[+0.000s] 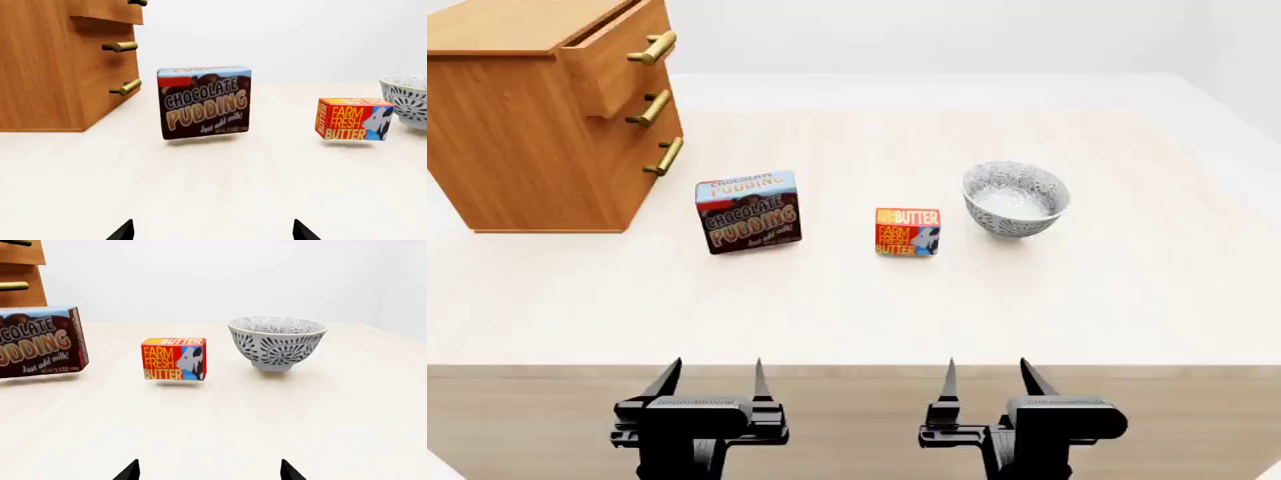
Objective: Put the butter at the back in the top drawer of the cabinet and close it.
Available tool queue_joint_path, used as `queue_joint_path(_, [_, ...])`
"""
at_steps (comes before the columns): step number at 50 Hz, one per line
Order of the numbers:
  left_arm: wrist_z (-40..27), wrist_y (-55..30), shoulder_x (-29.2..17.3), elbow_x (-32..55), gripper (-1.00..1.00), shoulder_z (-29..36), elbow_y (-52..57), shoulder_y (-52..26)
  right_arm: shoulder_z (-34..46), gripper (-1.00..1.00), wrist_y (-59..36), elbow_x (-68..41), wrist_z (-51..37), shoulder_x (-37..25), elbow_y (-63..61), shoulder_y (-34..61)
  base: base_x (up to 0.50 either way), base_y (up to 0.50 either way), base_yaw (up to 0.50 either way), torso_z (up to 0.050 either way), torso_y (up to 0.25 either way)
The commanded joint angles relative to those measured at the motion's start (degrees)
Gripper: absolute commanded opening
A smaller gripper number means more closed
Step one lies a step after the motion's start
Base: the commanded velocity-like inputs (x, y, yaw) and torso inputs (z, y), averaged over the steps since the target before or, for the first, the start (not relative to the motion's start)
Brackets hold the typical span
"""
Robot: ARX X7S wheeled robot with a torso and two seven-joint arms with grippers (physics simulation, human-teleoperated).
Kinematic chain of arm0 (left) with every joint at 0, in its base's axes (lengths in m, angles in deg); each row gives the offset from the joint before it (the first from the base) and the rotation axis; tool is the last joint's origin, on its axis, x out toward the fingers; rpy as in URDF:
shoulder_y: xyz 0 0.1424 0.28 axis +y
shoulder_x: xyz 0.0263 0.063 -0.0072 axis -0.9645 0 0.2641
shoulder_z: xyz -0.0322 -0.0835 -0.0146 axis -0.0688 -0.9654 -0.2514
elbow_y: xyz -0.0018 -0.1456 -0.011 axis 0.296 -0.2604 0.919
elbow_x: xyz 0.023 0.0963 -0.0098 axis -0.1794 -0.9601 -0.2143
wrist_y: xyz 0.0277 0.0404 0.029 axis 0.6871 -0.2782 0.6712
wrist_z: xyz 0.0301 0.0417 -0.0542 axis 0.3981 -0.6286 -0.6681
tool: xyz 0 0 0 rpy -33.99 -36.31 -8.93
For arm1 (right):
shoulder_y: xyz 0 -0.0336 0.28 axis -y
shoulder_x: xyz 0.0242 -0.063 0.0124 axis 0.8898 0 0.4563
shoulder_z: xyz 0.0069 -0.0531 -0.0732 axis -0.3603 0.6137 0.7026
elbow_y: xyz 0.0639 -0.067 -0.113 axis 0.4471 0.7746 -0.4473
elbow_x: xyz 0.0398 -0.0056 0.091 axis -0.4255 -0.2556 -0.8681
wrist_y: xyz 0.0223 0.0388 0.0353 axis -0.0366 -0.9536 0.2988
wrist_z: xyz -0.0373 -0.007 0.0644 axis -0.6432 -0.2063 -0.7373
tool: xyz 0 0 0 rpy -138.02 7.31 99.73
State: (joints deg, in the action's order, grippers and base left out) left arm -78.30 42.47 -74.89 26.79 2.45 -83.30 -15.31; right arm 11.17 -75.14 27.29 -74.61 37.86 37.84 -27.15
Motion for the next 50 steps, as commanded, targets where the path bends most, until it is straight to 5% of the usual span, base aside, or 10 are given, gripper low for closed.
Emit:
queue_joint_path(1, [-1.06,0.08,-0.91,0.93,1.0,1.03,0.15,0.16,1.13,1.0,-0.08,-0.89,-1.14,-0.89,-0.01,0.02,0.0,0.0,0.0,0.0,0.0])
queue_joint_path(11, [-3.0,0.48,-2.59,2.83,1.0,2.86,0.76,0.9,3.12,1.0,-0.08,-2.55,-3.07,-2.62,-0.05,-0.06,0.0,0.02,0.0,0.0,0.0])
queue_joint_path(36, [-5.71,-0.02,-4.73,4.49,1.0,5.02,0.26,-0.08,5.76,1.0,0.17,-4.51,-5.65,-4.53,-0.33,0.15,0.0,0.38,0.0,0.0,0.0])
queue_joint_path(50, [-7.48,0.38,-6.04,5.03,1.0,5.32,2.5,1.64,7.18,1.0,2.17,-3.33,-8.41,-5.23,-5.62,-3.64,0.0,0.0,0.0,0.048,0.0])
